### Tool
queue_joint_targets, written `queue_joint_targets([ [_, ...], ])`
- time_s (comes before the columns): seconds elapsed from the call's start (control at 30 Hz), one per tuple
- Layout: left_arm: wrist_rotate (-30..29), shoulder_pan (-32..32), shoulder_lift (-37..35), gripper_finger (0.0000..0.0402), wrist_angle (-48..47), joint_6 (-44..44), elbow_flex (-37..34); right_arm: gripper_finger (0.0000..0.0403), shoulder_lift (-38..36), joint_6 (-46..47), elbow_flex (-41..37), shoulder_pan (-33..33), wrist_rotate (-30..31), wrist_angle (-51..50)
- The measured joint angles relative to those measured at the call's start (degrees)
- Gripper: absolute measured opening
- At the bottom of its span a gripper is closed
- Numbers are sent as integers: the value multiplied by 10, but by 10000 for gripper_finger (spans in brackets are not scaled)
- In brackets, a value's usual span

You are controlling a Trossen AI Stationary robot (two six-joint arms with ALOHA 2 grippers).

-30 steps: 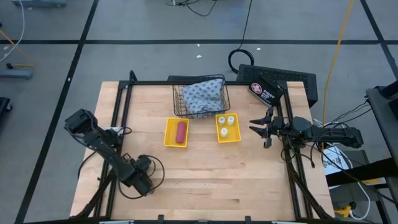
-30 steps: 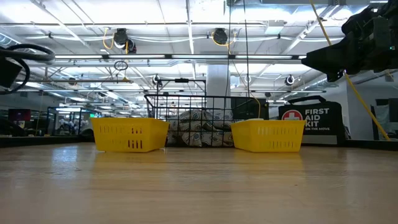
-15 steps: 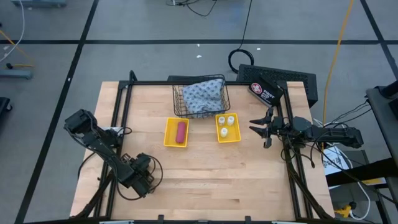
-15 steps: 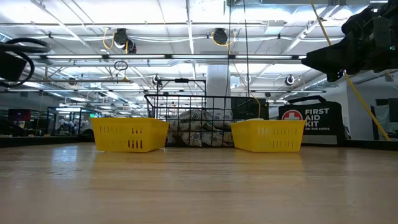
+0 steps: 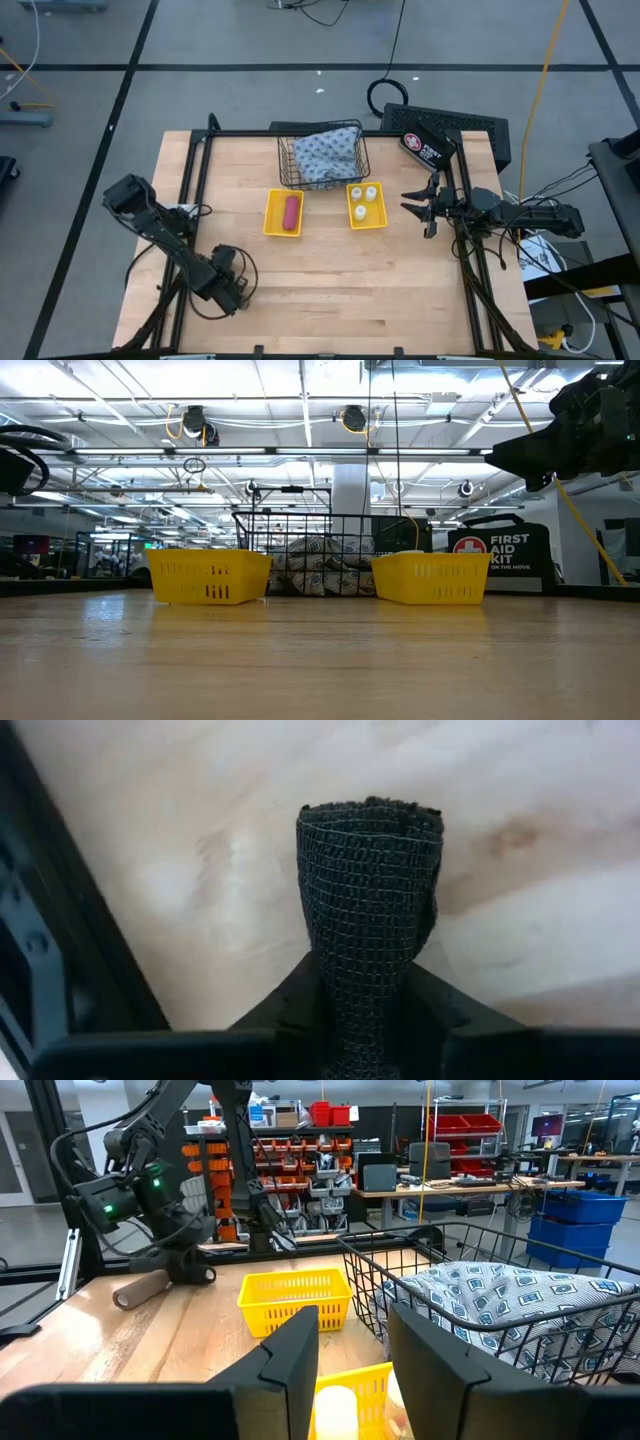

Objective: Pick & Place Medicine items
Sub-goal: Put the black bandage into the left yellow basket

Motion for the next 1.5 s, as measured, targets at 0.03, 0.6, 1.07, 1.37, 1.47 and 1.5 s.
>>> queue_joint_targets([
  [0.03, 2, 6, -5, 79, -2, -21, -1, 114, 0, 0, 0, 0, 0, 0],
  [0.6, -226, 161, -178, 97, 6, -75, 0, 114, 0, 0, 0, 0, 0, 0],
  [1.07, -249, 358, -196, 94, 242, 271, 0, 114, 0, 0, 0, 0, 0, 0],
  [1.37, -201, 461, -188, 93, 358, 448, 0, 114, 0, 0, 0, 0, 0, 0],
  [1.47, -183, 486, -176, 93, 358, 465, 0, 114, 0, 0, 0, 0, 0, 0],
  [1.5, -172, 491, -170, 93, 354, 470, 0, 114, 0, 0, 0, 0, 0, 0],
])
